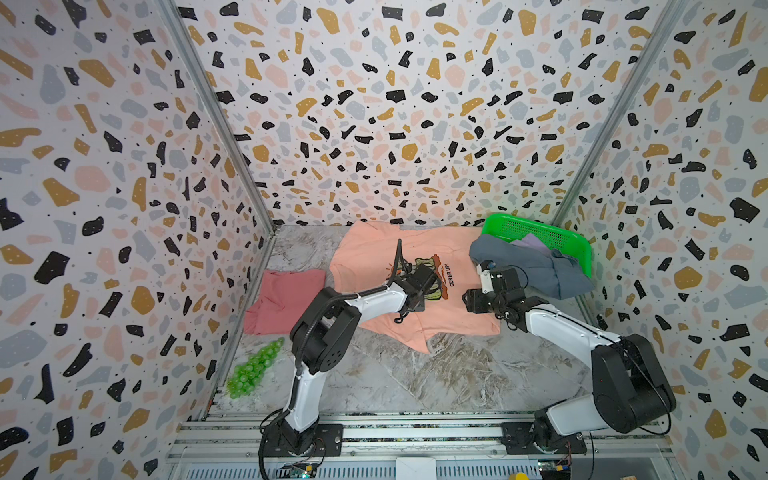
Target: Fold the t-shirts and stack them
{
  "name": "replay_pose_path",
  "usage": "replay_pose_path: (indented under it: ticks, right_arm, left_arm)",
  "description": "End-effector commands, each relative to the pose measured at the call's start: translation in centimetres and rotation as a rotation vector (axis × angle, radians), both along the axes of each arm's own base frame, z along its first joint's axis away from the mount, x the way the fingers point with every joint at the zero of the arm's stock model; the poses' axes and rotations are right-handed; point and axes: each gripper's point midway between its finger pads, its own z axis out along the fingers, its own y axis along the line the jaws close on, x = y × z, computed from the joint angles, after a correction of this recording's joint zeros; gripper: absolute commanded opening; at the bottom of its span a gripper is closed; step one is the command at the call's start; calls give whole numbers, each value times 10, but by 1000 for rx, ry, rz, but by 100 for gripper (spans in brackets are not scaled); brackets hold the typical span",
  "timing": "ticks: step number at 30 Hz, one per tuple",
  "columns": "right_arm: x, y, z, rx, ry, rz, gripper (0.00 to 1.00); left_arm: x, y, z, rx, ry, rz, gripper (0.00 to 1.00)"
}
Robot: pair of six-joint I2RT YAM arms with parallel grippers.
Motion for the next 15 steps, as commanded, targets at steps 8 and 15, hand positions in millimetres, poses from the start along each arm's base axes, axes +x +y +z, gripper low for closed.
replay_pose_path:
  ticks: [8, 15]
  right_arm:
    - [6, -2, -19, -33, 30, -9, 68]
    - [7, -7, -45, -131, 66, -52, 60]
  left_arm:
    - [-49, 49, 109, -147, -174, 9, 0]
    - [-81, 76, 116, -205, -185, 39, 0]
